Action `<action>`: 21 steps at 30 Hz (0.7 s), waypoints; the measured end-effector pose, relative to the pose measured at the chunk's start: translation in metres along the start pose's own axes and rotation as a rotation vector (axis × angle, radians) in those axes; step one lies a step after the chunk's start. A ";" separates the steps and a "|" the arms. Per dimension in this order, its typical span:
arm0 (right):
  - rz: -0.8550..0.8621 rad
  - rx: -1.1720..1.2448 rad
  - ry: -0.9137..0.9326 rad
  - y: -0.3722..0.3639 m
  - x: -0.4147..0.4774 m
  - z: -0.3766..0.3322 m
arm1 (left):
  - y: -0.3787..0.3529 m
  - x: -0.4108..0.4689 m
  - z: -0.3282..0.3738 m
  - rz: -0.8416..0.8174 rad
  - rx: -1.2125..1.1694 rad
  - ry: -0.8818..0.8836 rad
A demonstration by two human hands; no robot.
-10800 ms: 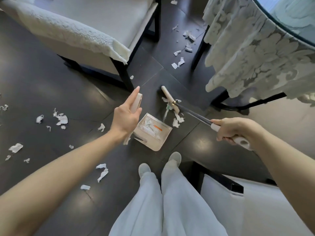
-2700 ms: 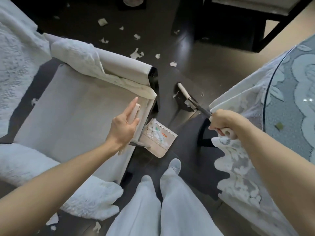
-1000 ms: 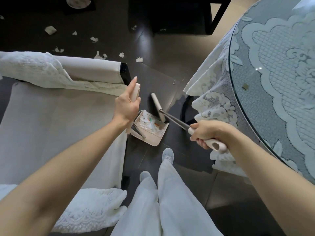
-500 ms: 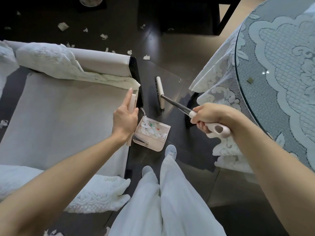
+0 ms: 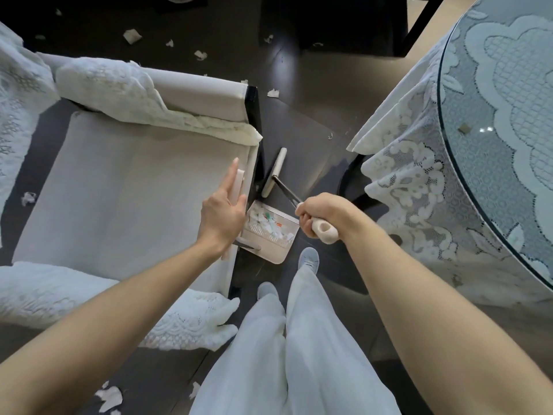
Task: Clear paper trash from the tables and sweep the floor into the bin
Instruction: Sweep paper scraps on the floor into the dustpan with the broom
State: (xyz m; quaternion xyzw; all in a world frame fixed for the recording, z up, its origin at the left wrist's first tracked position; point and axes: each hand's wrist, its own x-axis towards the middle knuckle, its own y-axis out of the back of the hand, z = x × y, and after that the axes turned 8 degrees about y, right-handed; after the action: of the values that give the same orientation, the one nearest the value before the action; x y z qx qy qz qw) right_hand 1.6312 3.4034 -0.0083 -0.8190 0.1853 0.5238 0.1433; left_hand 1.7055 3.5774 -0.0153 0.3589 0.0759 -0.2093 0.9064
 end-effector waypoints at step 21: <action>0.024 -0.880 0.132 0.051 -0.057 0.005 | -0.007 0.014 0.004 -0.028 -0.071 -0.048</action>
State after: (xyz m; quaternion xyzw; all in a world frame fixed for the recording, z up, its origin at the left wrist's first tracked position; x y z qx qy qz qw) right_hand 1.5824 3.3687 0.0391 -0.8314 -0.0373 0.5011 -0.2372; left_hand 1.7147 3.5655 -0.0206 0.3204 0.0666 -0.2275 0.9172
